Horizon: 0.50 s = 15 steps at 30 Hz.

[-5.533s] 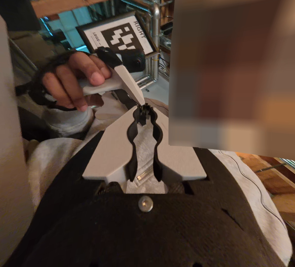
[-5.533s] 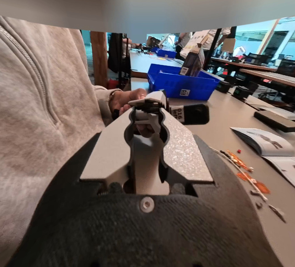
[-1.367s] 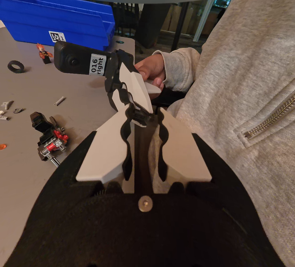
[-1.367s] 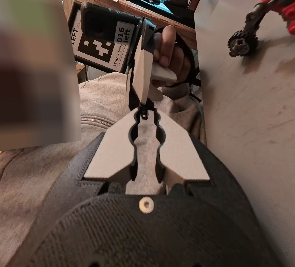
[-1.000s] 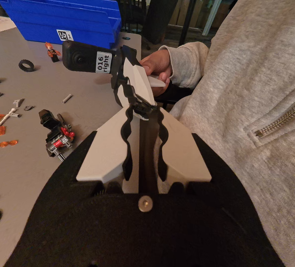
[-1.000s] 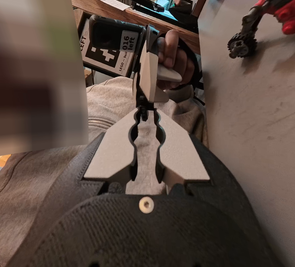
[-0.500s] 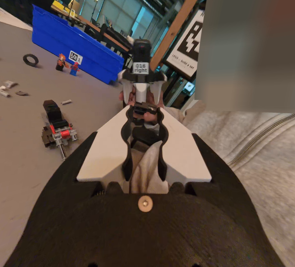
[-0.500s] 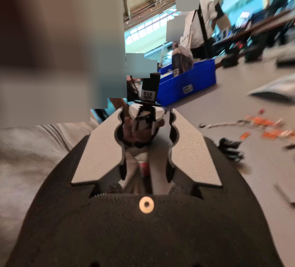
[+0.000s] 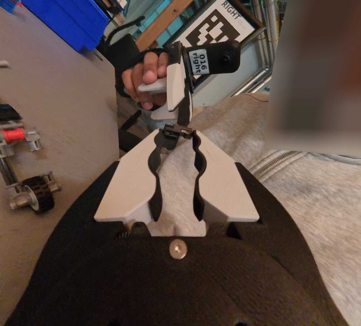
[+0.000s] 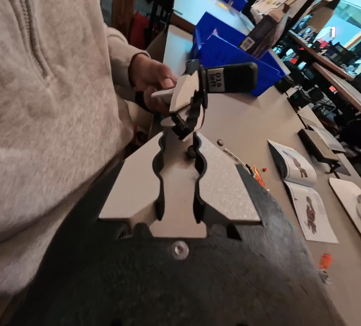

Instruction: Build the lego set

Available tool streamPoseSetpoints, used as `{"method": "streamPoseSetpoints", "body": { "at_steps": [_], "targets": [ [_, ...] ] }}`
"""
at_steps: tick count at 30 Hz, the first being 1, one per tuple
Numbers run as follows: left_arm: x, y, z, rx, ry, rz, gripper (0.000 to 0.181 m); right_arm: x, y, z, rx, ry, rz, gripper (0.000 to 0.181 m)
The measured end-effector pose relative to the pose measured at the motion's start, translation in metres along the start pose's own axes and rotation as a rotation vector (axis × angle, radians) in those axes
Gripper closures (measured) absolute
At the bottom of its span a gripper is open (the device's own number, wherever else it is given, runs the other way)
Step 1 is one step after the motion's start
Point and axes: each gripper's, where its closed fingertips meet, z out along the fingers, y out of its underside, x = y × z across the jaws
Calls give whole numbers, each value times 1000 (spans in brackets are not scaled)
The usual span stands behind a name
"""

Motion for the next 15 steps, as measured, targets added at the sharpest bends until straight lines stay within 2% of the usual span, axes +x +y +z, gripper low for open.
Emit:
{"method": "streamPoseSetpoints", "body": {
  "at_steps": [9, 15],
  "targets": [
    [0, 7, 8, -53, 79, -186, 153, -8, -1, 8, -23, -63, -150, 171],
    [-2, -3, 7, -17, 93, -233, 152, 2, -2, 6, -19, 4, -169, 175]
  ]
}}
